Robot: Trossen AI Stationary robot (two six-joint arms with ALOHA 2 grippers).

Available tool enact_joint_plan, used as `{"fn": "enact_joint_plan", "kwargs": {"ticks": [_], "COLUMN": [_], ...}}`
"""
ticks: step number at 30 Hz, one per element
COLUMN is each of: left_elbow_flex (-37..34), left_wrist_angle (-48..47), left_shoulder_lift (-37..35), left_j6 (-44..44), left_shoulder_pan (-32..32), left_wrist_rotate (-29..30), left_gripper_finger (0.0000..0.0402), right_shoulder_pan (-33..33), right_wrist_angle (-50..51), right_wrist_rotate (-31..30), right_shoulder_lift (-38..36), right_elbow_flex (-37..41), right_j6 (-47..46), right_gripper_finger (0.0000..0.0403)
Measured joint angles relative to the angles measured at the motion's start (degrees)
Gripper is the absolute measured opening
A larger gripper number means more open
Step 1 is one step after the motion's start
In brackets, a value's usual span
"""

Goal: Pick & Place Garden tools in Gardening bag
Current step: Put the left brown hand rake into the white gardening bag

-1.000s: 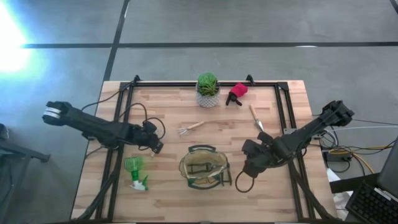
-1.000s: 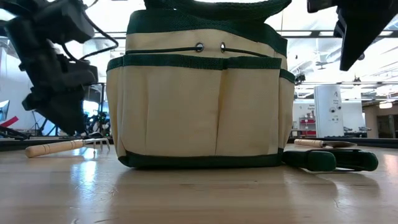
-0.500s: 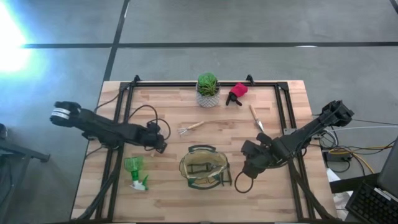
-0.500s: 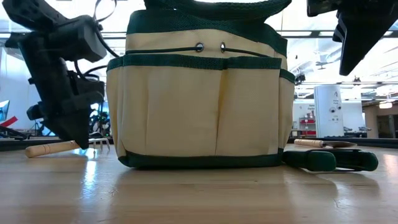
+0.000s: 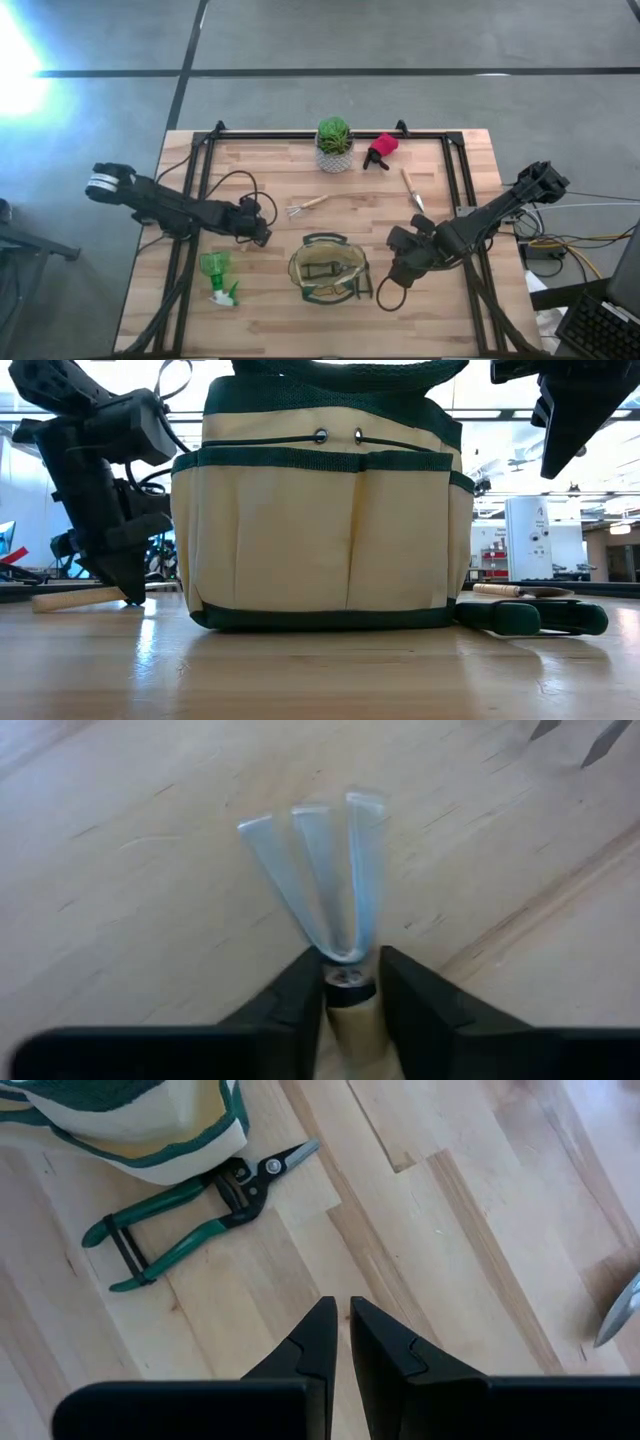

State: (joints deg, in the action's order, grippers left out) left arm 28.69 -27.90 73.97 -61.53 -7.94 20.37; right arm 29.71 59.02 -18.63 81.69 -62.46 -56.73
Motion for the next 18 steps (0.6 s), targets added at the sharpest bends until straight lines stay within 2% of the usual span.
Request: {"fn": "enact_joint_plan", "kwargs": {"ticks": [2,14,18], "left_elbow_flex": [0.02,0.02,-0.11], "left_wrist_angle": [0.04,0.01,-0.37], "left_shoulder_lift": [0.0,-0.3,-2.14], "left_j6": [0.25,3.21,5.34], "left_shoulder_pan": [0.02,0.02,-0.02], "left_wrist_rotate": [-0.36,-1.0,-3.23], "left_gripper_finger": [0.0067,0.0067,0.0067], "right_shoulder_pan": [0.0,0.0,0.0], "right_wrist_angle": [-0.02,0.15,0.13], "right_wrist_rotate": [-0.02,-0.92,-0.92], "right_shoulder_lift": [0.0,0.0,0.0], "right_elbow_flex": [0.0,-0.04,-0.04], "right_j6": [0.0,1.76,1.82], "right_gripper_finger": [0.0027,0.0027,0.0027]}}
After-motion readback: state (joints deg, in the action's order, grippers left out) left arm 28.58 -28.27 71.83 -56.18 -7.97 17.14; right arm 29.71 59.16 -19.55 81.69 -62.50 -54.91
